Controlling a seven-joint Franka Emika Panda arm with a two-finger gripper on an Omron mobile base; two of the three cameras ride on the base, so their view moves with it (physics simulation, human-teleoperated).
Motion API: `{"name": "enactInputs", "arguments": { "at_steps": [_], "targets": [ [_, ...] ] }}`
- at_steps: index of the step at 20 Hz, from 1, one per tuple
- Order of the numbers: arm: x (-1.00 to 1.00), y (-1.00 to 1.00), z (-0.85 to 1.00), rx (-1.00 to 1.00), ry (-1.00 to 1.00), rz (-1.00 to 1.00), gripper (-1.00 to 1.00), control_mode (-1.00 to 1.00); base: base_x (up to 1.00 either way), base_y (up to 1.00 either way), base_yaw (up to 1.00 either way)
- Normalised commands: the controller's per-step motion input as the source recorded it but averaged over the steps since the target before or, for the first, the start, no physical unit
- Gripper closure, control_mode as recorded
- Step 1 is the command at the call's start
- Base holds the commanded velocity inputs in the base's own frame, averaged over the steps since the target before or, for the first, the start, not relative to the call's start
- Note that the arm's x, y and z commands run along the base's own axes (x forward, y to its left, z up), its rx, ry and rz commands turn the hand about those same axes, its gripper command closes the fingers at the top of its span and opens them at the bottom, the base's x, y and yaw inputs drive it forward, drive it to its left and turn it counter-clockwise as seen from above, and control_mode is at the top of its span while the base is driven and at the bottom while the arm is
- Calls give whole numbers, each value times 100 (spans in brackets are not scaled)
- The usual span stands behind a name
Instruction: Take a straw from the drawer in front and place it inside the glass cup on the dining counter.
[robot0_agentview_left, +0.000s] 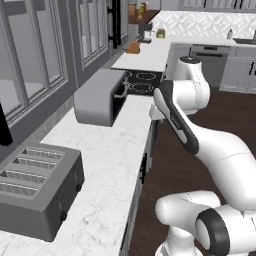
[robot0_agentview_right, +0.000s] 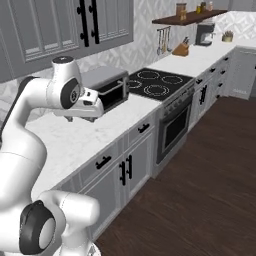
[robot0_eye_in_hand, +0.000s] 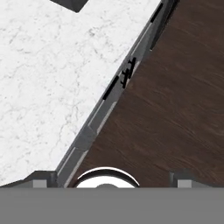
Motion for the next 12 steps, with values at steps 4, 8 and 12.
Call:
{"name": "enactInputs", "arguments": {
  "at_steps": [4, 8, 12],
  "targets": [
    [0, 0, 0, 0, 0, 0, -100, 100, 24, 65, -23],
    [5, 13, -12, 0, 1, -4, -100, -100, 18, 45, -13],
    [15, -7, -90, 17, 2, -4, -100, -100, 0, 0, 0]
  ]
}}
